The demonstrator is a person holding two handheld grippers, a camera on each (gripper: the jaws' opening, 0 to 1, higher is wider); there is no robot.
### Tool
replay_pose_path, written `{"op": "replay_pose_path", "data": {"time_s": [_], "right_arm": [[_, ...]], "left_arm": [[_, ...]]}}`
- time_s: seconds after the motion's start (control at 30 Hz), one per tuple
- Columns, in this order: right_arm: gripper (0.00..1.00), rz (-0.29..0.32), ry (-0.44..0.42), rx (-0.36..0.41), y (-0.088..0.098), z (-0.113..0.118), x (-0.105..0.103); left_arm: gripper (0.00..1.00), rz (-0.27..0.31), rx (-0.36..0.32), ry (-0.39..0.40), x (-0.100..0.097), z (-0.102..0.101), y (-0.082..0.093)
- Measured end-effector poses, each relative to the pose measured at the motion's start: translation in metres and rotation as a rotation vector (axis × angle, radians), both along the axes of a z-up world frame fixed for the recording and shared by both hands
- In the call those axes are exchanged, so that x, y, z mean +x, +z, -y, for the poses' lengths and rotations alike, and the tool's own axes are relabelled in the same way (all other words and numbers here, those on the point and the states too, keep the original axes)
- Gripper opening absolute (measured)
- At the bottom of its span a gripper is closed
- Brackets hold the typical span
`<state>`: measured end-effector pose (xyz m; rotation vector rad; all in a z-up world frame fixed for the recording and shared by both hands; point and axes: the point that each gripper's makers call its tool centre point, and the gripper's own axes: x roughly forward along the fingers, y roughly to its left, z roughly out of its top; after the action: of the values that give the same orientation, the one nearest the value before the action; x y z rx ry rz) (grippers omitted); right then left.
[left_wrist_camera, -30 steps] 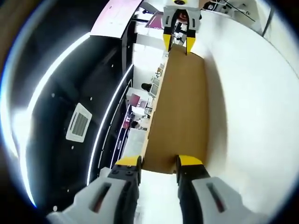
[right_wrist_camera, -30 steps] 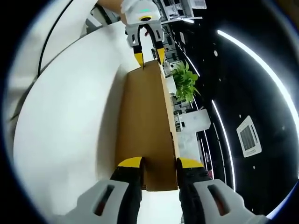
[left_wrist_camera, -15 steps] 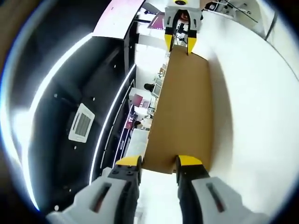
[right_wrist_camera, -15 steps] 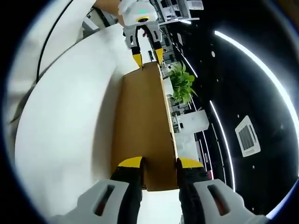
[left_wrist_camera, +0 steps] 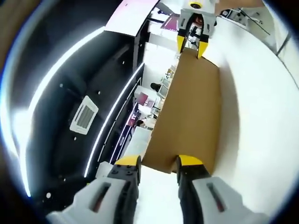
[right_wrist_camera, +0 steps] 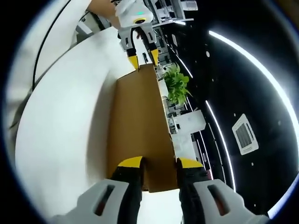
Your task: Operate the shoe box by opening the lid, removing the specified soft item, and placing it in the target area until the item is outside and the box remains undamaged.
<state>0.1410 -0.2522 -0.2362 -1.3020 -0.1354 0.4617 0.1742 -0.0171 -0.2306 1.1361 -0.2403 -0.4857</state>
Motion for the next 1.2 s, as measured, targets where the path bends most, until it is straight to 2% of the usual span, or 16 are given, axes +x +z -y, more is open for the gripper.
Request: {"op": "replay_pose_path", "data": {"time_s": [0.43, 0.67, 1.2], "right_arm": [[0.27, 0.013, -0.001, 0.012, 0.004, 0.000, 0.000], [0.26, 0.032, -0.003, 0.034, 0.011, 0.001, -0.001], [0.26, 0.043, -0.010, 0.076, 0.011, 0.005, 0.003]], "left_arm": [[0.31, -0.005, -0.040, 0.007, -0.001, 0.000, 0.004], [0.31, -0.008, -0.083, 0.008, -0.001, -0.002, 0.010], [0.31, -0.003, -0.114, 0.016, 0.000, -0.004, 0.012]]}}
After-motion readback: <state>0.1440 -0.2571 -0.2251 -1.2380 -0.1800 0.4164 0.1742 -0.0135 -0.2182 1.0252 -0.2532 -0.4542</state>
